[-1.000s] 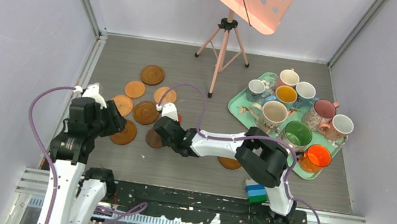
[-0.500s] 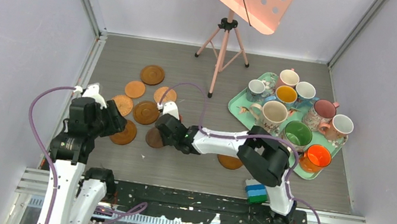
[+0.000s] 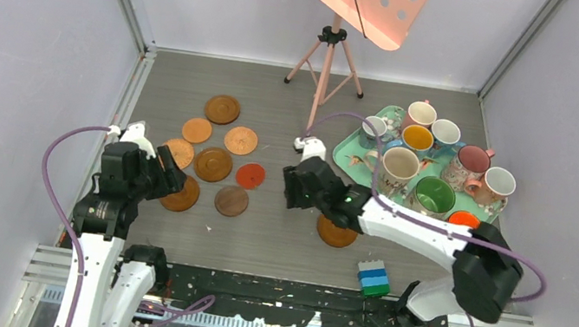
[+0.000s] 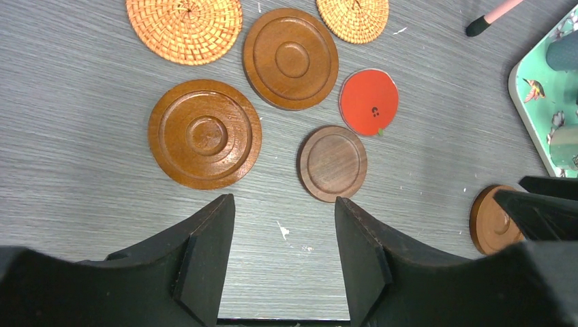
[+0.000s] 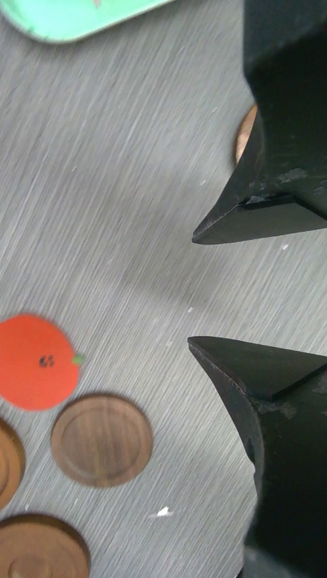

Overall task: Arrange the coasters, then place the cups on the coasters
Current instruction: Move the coaster to the center of the board.

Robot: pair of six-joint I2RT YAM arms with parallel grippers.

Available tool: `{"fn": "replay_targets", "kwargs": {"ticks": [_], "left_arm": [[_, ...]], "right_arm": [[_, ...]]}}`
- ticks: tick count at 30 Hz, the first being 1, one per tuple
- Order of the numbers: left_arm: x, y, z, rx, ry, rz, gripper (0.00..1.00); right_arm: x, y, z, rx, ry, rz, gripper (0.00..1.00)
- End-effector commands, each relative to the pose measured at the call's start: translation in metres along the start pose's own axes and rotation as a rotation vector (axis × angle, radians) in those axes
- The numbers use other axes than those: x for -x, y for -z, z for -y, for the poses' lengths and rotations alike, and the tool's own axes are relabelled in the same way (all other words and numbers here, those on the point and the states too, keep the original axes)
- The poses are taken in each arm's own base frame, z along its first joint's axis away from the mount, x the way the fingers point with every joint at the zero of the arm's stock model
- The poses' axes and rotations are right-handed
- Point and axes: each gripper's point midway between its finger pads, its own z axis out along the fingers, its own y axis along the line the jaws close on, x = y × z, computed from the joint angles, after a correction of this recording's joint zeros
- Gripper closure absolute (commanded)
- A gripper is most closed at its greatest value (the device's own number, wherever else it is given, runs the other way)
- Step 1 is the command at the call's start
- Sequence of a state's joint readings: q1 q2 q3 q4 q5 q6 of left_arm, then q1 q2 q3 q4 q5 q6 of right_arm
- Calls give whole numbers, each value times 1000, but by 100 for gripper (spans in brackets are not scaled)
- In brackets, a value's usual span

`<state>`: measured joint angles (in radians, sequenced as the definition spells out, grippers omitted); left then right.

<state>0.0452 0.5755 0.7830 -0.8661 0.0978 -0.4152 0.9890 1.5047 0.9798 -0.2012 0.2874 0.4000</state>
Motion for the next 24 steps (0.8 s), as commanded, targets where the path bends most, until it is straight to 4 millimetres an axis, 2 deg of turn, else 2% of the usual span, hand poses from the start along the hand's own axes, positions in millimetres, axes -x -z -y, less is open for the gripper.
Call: {"fn": "replay_targets", "kwargs": {"ticks": [1,4,7,16,24], "left_arm": [[6,1,6,-27,-5,23,41],[6,0,7,-33,-5,23,41],[5,0,7,-36,-5,19,41],[6,0,6,-31,-5,23,41],[6,0,6,-31,-5,23,41]], "right_arm": [[-29,20,39,-78,-40,-56,41],[-46,29,61,-122,-80,-73,40],[-64,31,68,-122,-95,-107,39],[-99,26,71,-124,-130,-179,39],[-117,21,56,-31,-161,-219,39]]}}
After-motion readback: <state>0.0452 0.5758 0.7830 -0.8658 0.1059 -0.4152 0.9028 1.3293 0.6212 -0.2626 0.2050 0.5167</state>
